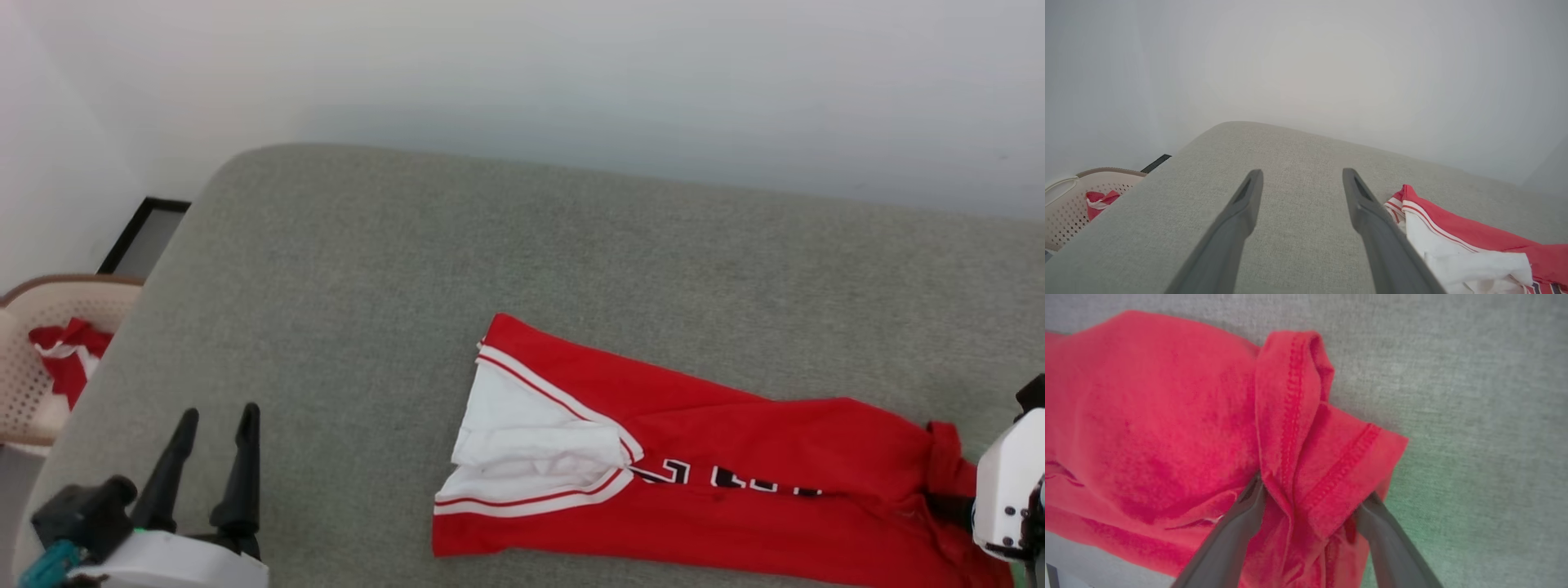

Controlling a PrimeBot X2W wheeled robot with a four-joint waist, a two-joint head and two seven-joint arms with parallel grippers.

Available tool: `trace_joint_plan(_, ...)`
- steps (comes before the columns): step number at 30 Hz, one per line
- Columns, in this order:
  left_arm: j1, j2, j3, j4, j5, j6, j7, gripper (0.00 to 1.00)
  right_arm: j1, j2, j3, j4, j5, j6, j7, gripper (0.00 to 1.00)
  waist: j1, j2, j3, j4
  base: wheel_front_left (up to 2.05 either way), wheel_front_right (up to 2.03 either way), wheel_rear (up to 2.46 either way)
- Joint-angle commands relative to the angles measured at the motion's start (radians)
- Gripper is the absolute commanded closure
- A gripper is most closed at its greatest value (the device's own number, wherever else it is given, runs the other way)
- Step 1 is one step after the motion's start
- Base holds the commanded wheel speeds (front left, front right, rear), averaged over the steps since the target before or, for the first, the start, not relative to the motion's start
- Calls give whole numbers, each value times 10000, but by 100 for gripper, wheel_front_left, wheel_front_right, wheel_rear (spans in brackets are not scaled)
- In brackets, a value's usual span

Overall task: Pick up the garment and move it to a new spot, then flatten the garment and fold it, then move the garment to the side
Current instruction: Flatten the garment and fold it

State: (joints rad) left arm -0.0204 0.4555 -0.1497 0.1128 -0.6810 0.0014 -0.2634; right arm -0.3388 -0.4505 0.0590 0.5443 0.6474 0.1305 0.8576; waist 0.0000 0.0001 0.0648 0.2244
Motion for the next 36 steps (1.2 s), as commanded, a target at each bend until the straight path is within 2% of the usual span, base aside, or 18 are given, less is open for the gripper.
trace_joint_plan(1,93,-76,87,39,146,-94,-1,0,-30,124,154,141,107,3,-80,0,0,-1,180,159,0,0,0)
trace_joint_plan(3,78,-360,390,60,362,-283,-3,0,-110,152,419,343,215,3,-169,0,0,-1,282,240,0,0,0)
trace_joint_plan(4,91,-475,500,89,496,-384,0,0,-150,184,624,369,324,4,-199,54,0,-1,331,280,0,0,0)
trace_joint_plan(5,89,-580,622,103,626,-460,0,0,-191,210,765,421,480,6,-255,94,0,-1,366,308,0,0,0)
trace_joint_plan(6,80,-690,742,116,739,-549,0,0,-187,213,1002,476,643,10,-155,100,0,-1,392,338,0,0,0)
trace_joint_plan(13,54,-1372,1493,165,1362,-956,0,0,-329,-73,1820,614,1575,18,-238,100,0,-1,580,390,0,0,0)
trace_joint_plan(20,130,-1769,1828,253,1827,-1226,1,0,-613,-715,2324,543,2106,0,-780,100,0,-1,527,166,0,0,0)
trace_joint_plan(36,414,-1819,1893,368,2129,-1324,1,0,-1302,-2278,2621,1709,2161,-7,-1796,100,0,-1,157,-399,0,0,0)
